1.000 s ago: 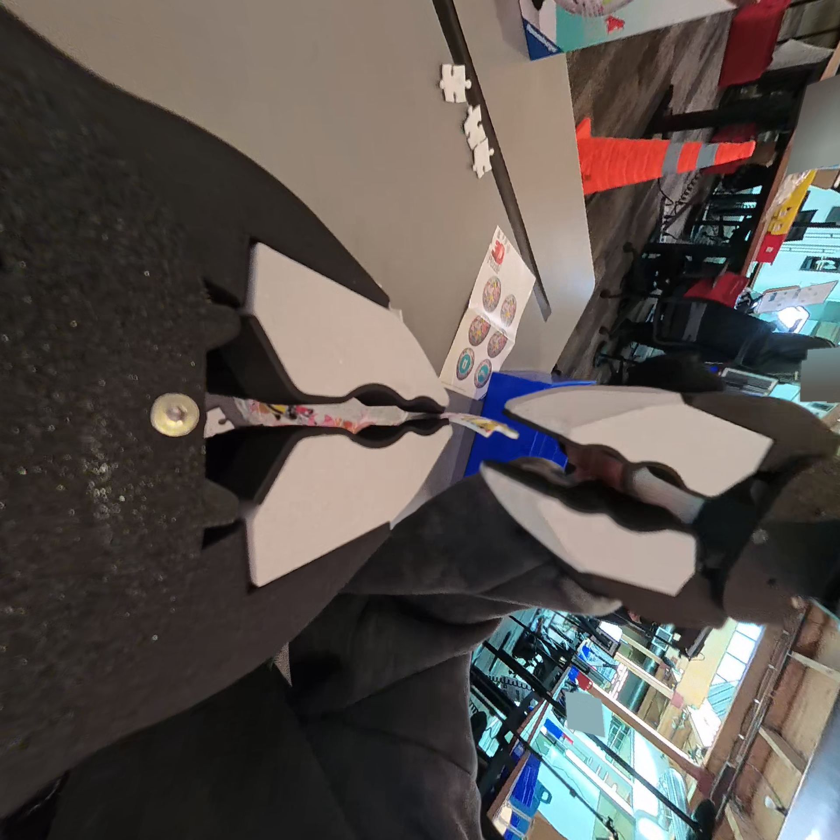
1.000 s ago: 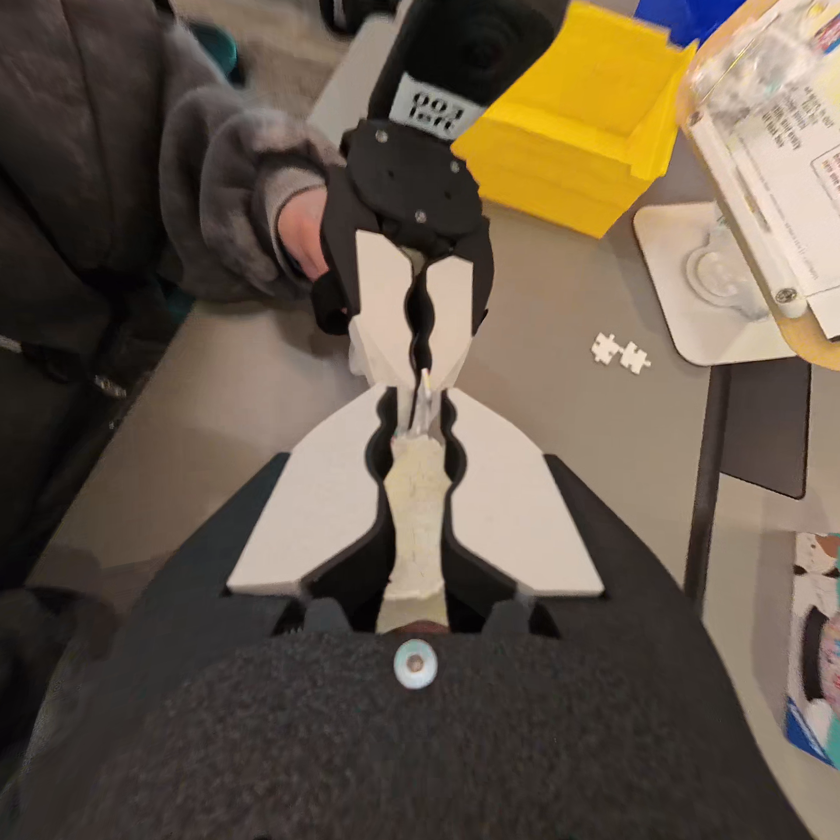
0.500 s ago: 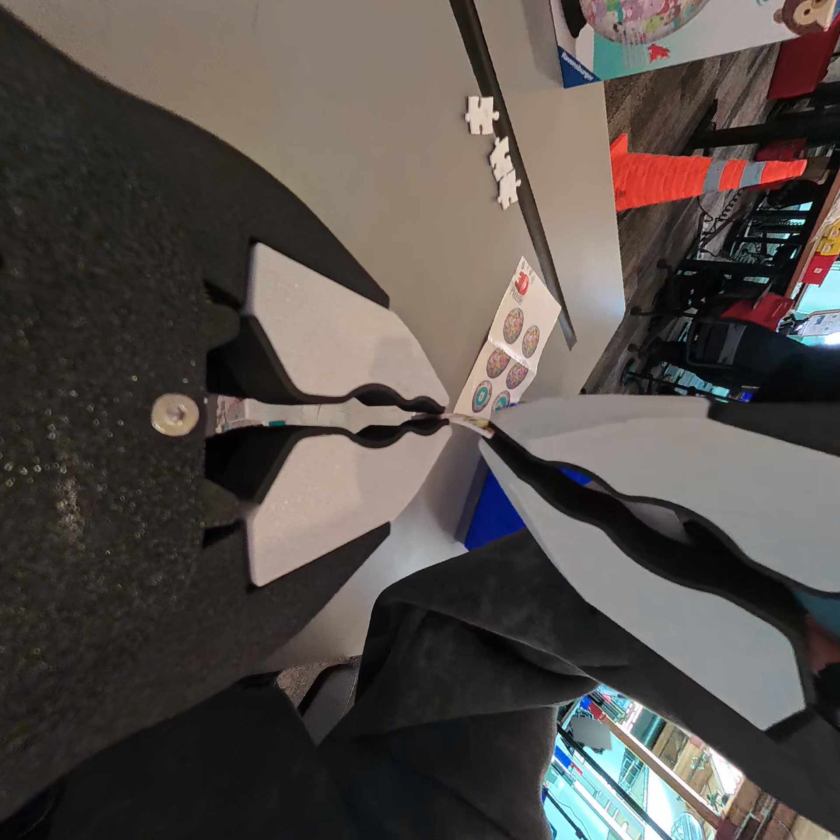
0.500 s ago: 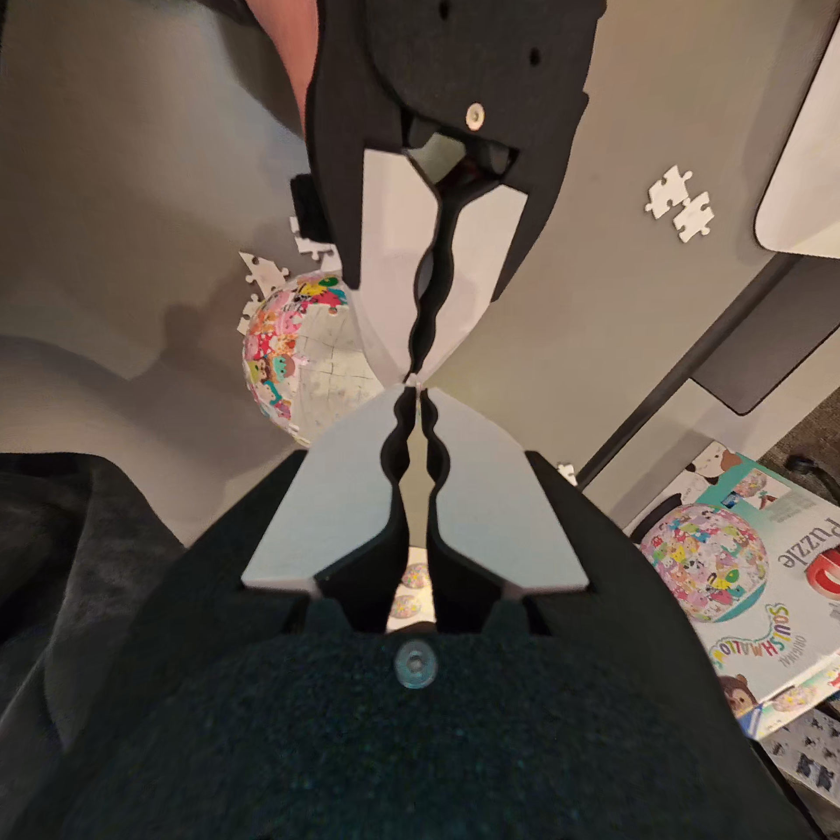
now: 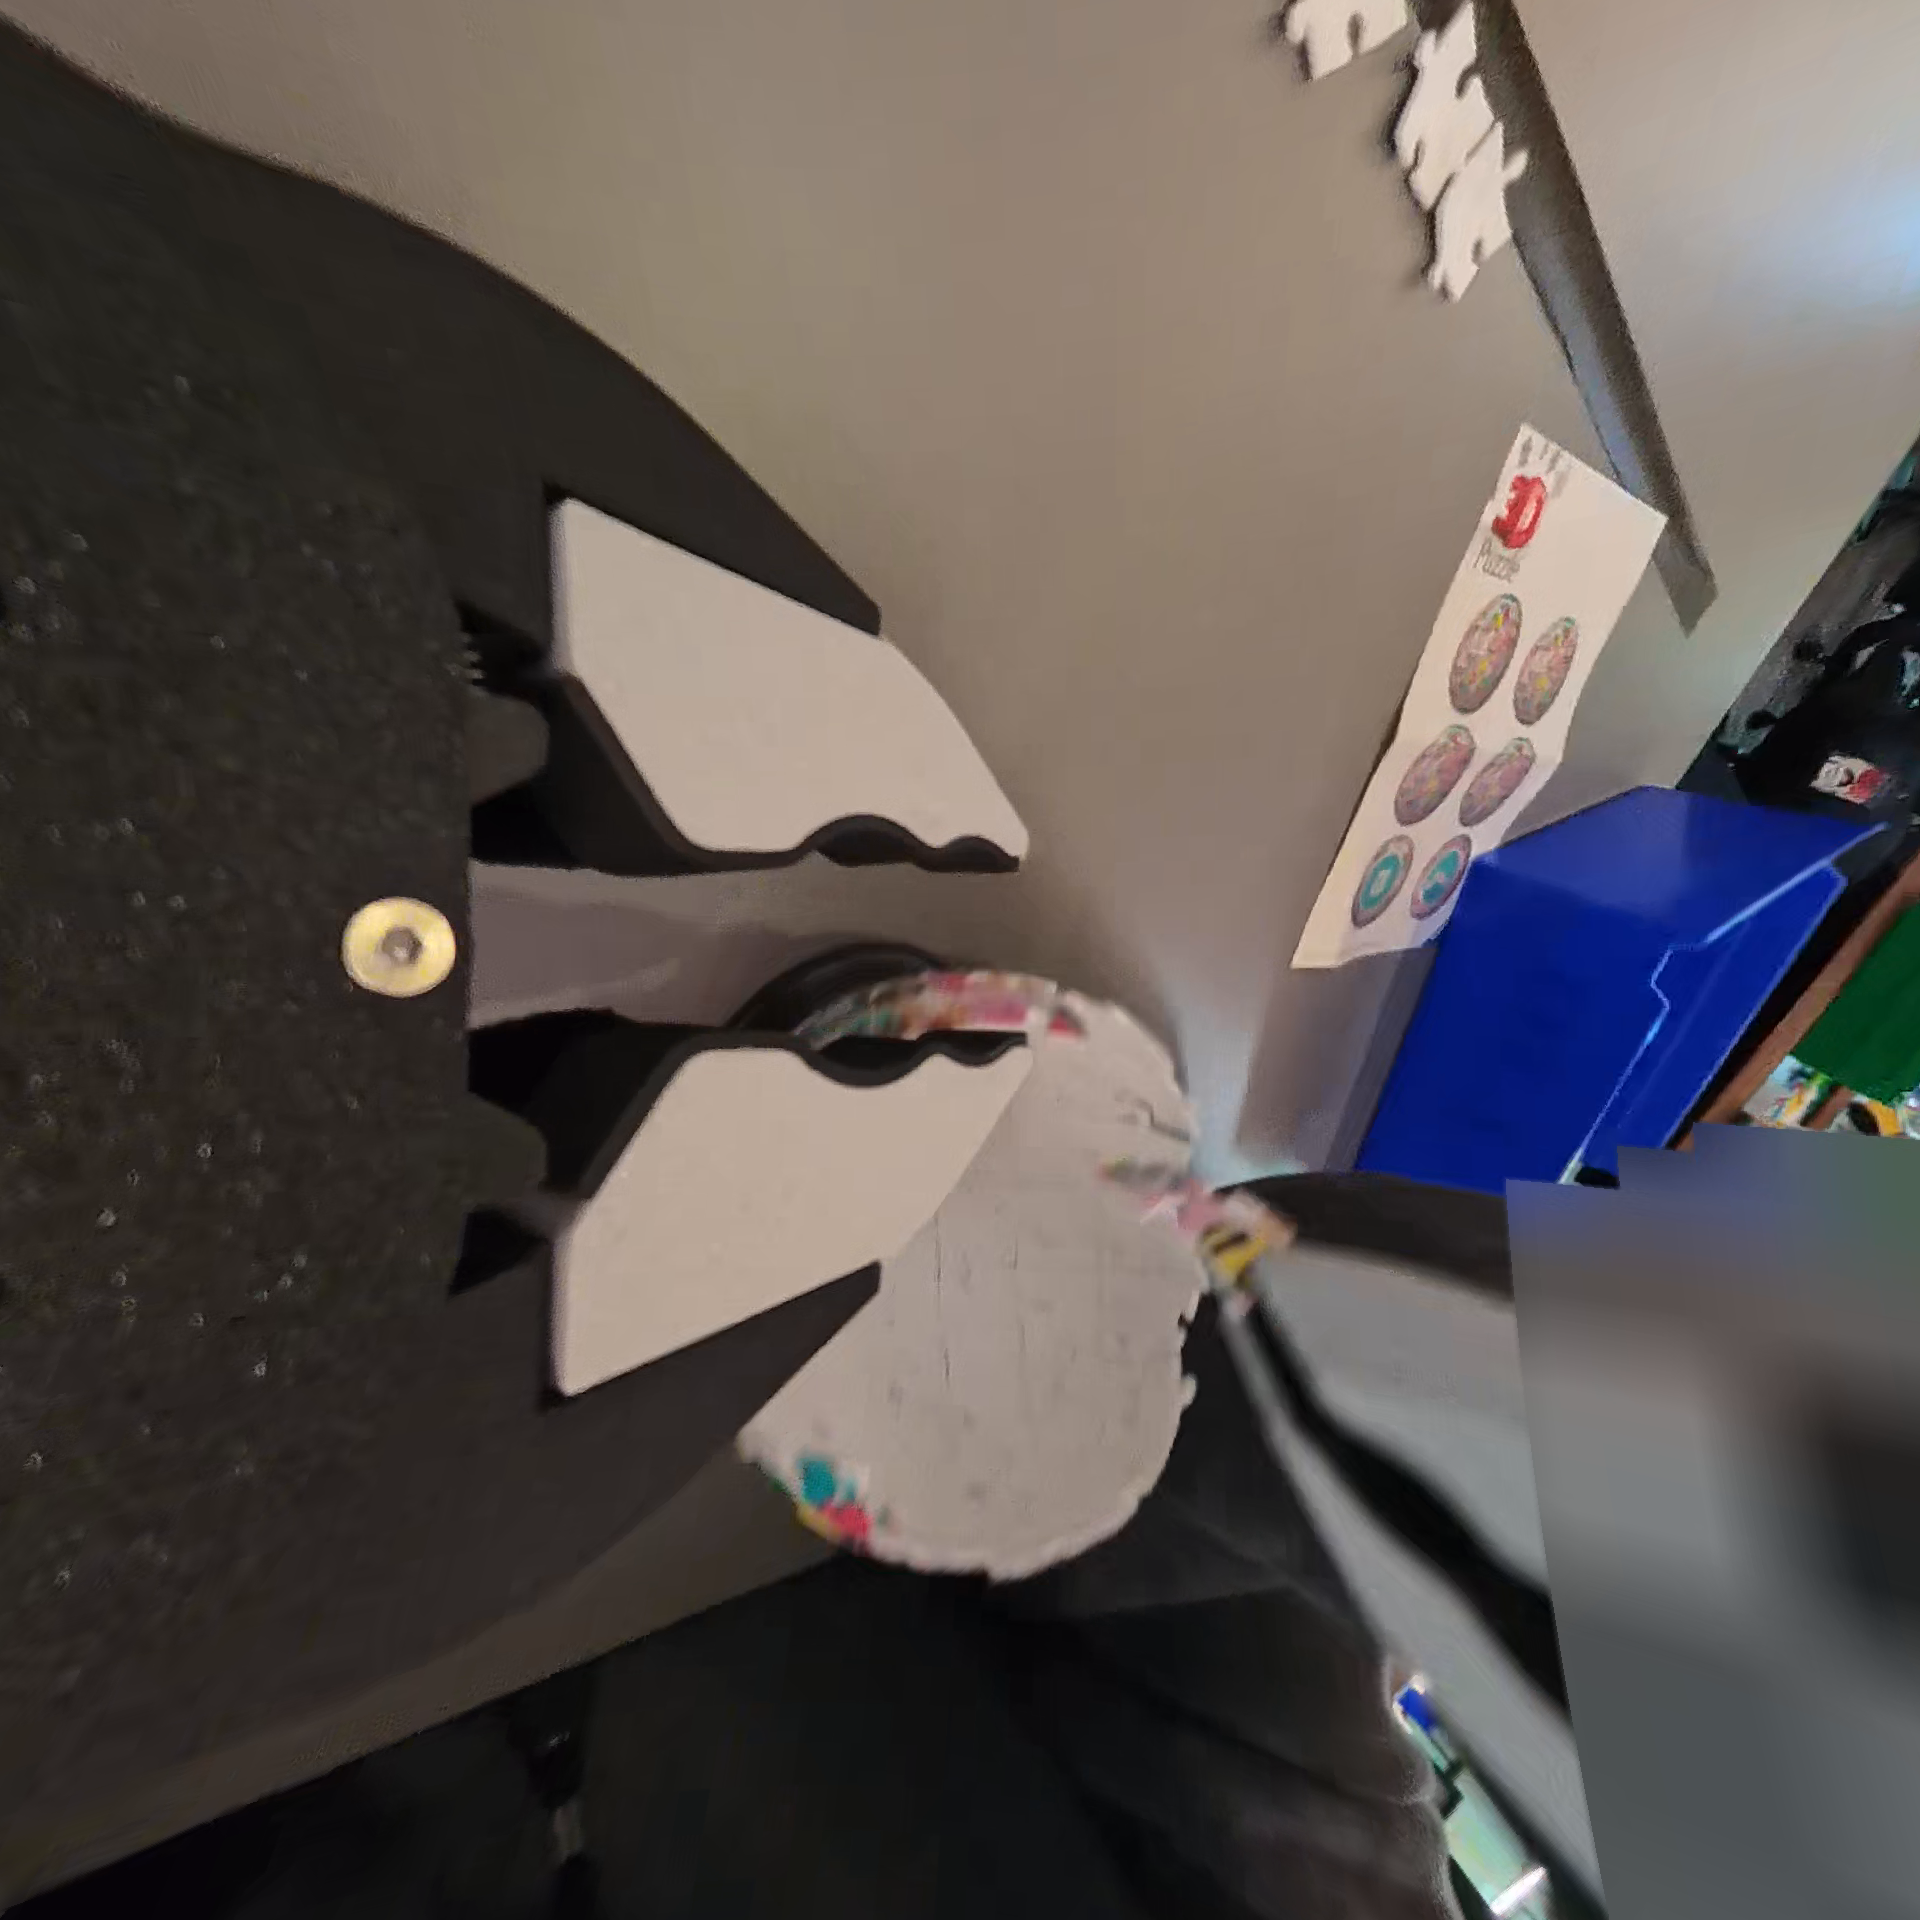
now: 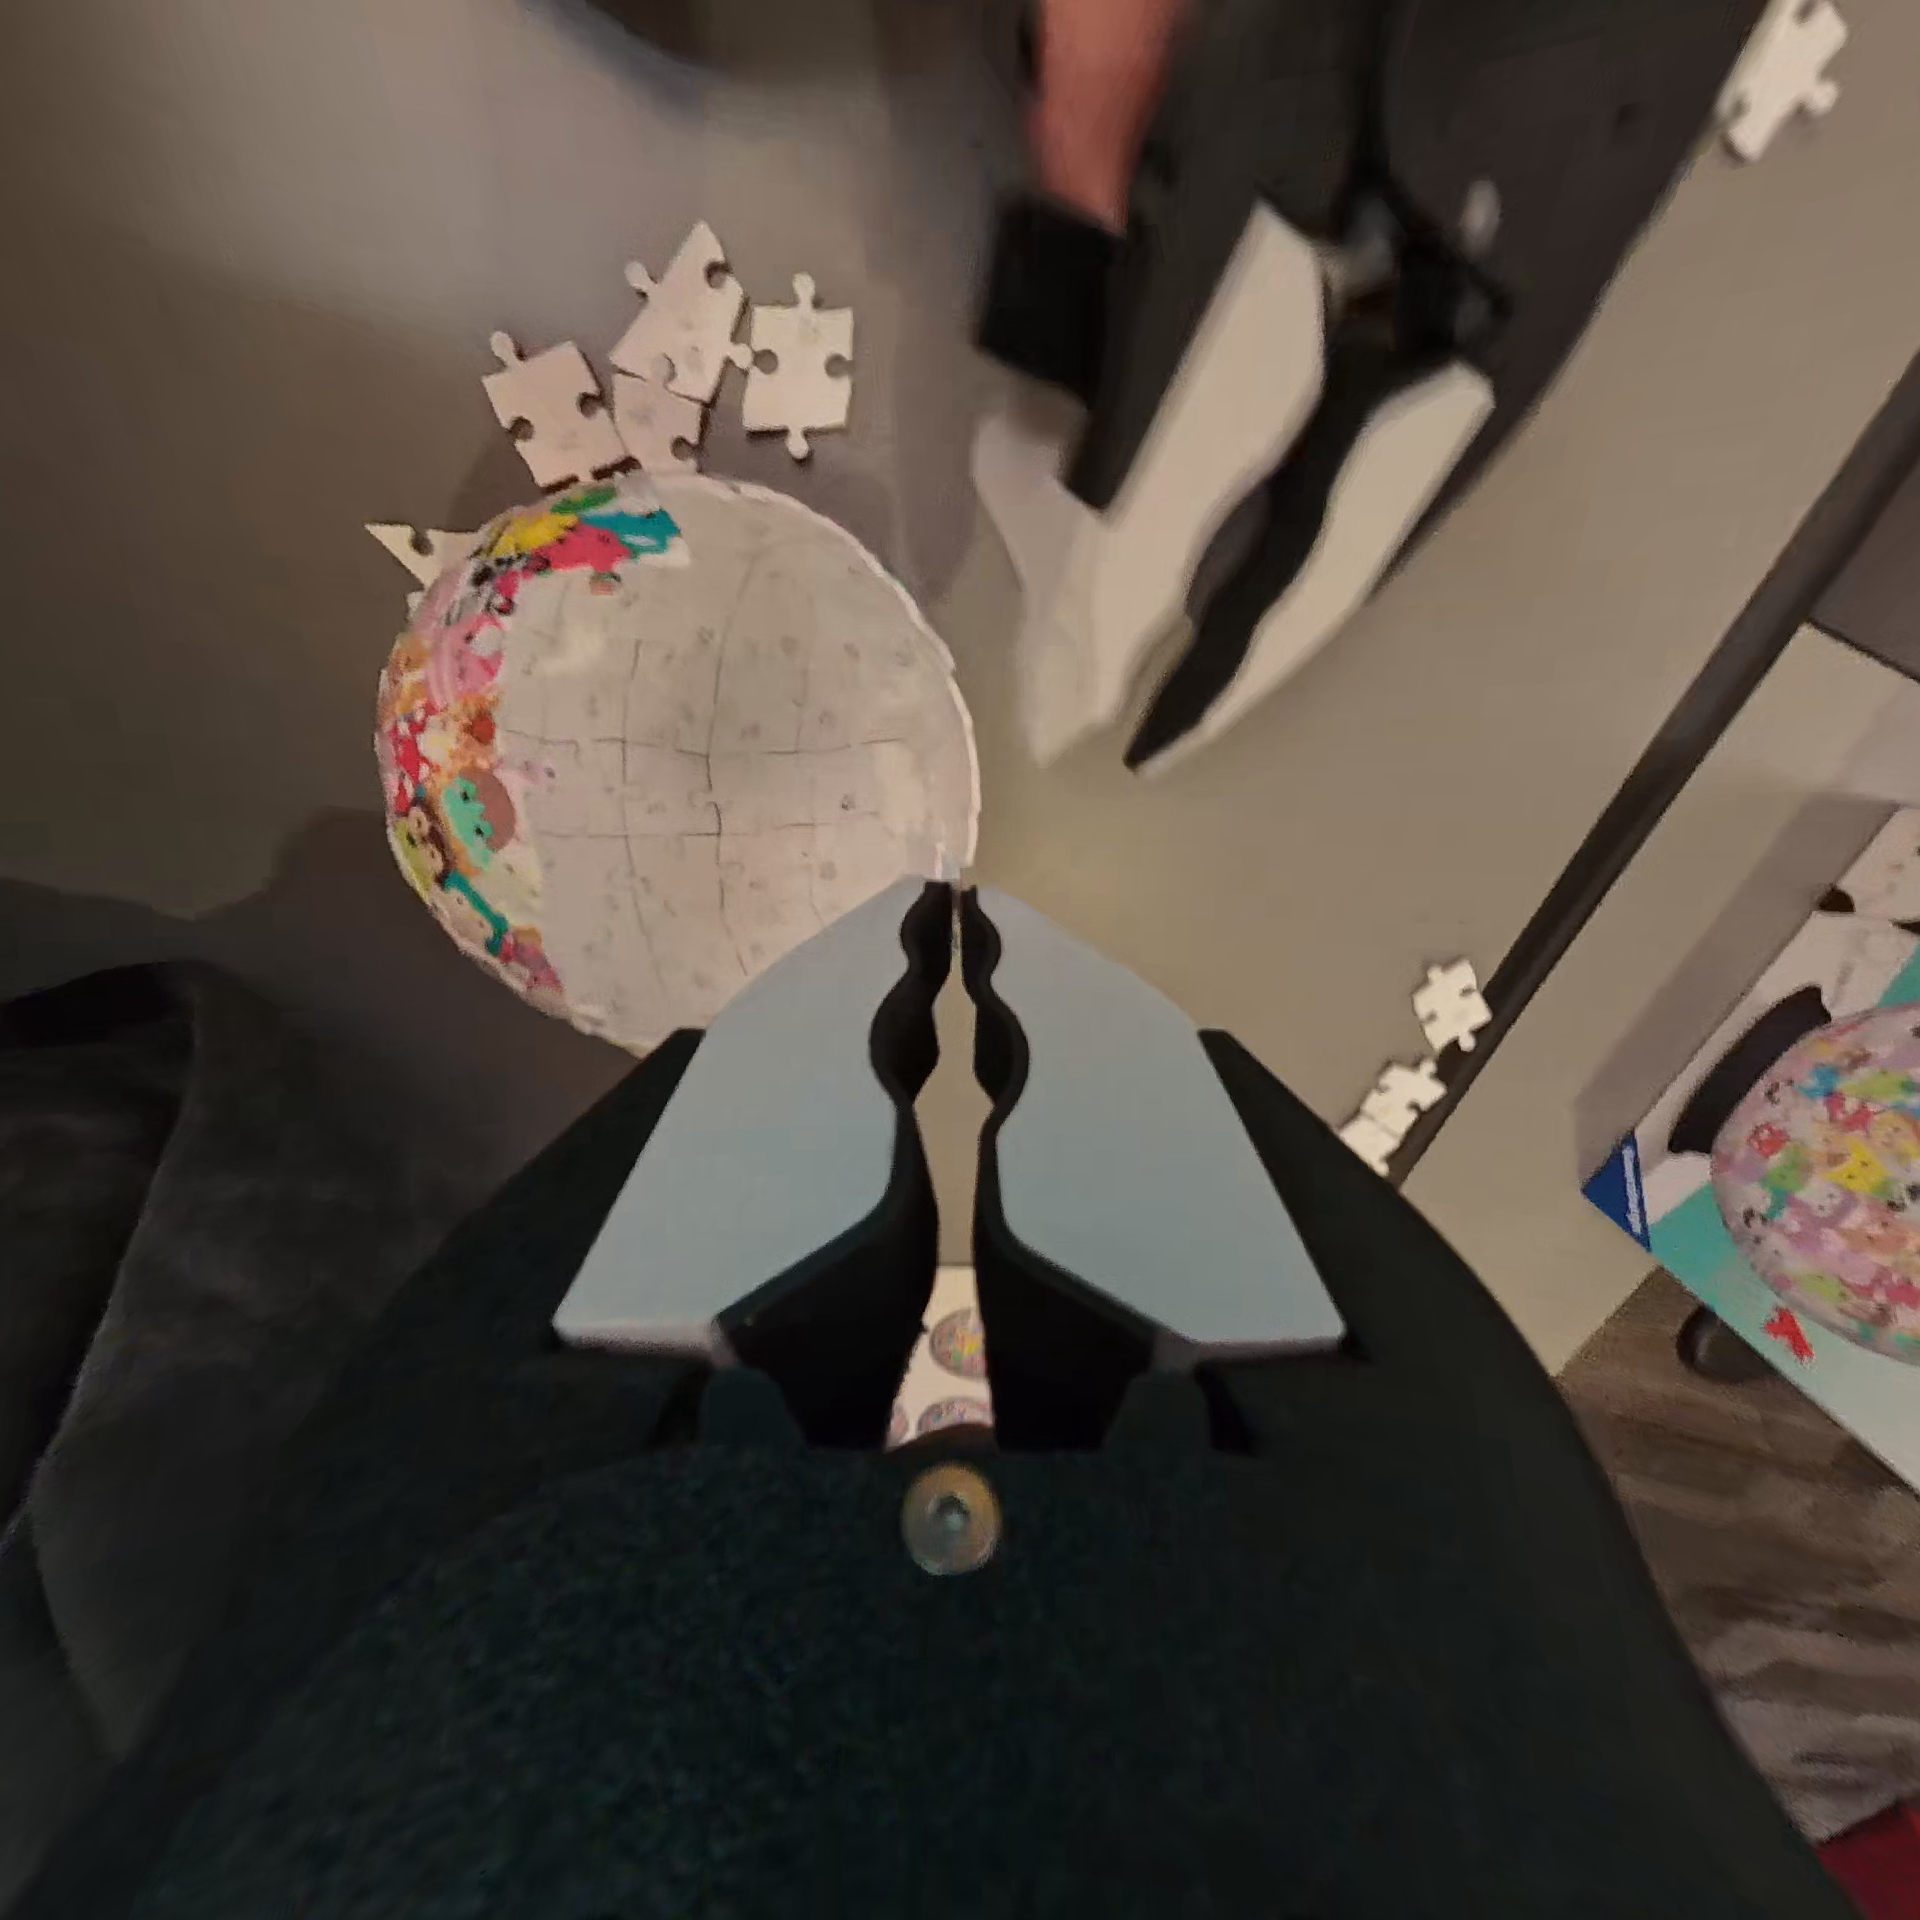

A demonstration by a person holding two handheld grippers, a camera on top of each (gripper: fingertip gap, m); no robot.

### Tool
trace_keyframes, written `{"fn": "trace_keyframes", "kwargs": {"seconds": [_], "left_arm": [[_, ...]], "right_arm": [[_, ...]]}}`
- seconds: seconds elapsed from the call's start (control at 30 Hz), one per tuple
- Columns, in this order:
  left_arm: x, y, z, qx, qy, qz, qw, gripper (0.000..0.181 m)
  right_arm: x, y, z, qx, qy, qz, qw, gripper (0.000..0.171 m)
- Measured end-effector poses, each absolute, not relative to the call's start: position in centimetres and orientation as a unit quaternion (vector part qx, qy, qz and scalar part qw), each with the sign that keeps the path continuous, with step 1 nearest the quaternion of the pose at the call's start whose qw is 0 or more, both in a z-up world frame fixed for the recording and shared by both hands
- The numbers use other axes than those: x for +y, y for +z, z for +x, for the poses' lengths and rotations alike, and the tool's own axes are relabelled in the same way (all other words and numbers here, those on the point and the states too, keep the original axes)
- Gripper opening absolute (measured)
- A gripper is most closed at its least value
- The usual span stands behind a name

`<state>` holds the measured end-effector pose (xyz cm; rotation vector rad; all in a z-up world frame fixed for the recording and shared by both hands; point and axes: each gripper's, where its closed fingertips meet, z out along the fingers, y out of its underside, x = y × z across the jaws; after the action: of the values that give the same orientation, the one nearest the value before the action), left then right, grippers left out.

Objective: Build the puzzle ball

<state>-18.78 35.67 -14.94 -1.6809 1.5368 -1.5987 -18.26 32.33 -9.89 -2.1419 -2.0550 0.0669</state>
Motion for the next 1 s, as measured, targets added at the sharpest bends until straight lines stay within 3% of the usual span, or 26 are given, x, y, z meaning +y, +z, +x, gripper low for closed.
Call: {"fn": "trace_keyframes", "kwargs": {"seconds": [0.07, 0.13, 0.47, 1.0], "left_arm": [[37.2, -16.1, -17.2, 0.542, -0.563, -0.600, 0.174, 0.007], [37.8, -16.9, -15.8, 0.552, -0.556, -0.602, 0.157, 0.002], [34.6, -20.1, -13.1, 0.709, -0.451, -0.527, 0.127, 0.000], [34.3, -21.3, -12.5, 0.720, -0.425, -0.539, 0.102, 0.000]], "right_arm": [[32.2, -10.9, -18.5, -0.697, 0.018, -0.711, 0.093, 0.001], [32.6, -11.4, -17.8, -0.686, -0.017, -0.722, 0.089, 0.002], [31.9, -14.0, -17.1, -0.664, -0.086, -0.741, 0.043, 0.001], [32.6, -14.9, -16.4, -0.638, -0.124, -0.758, 0.046, 0.002]]}}
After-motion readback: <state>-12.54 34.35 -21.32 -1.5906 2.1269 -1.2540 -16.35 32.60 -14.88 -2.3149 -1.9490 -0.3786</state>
